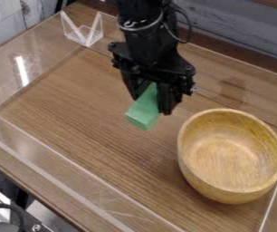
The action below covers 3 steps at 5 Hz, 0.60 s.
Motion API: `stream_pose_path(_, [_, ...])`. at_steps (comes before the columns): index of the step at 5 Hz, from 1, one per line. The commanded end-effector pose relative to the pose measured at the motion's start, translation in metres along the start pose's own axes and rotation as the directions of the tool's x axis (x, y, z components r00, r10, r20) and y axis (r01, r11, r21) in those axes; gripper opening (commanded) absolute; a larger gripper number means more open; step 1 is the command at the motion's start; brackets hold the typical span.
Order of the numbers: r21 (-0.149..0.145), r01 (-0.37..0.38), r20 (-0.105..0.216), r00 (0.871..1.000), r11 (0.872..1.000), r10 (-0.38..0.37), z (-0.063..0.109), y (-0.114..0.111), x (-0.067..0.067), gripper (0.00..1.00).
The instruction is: Remove the green block from inside the brown bowl and put it on the table
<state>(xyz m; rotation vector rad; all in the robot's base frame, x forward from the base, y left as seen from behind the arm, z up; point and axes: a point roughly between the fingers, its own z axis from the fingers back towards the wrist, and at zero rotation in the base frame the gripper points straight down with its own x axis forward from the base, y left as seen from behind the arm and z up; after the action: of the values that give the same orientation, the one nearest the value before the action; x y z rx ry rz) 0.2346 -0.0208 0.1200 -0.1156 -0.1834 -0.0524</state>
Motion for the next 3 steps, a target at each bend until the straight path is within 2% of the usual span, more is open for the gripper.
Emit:
stream_pose_path(1, [-0.002,0.024,0.064,0.998,1.0,-0.024,0.0095,-0.0019,0.0063,0.0])
stream_pose_path(3, [-0.007,0.038,0.086,0.996,0.999,-0.038,0.0071,-0.0003,0.0071,0.0])
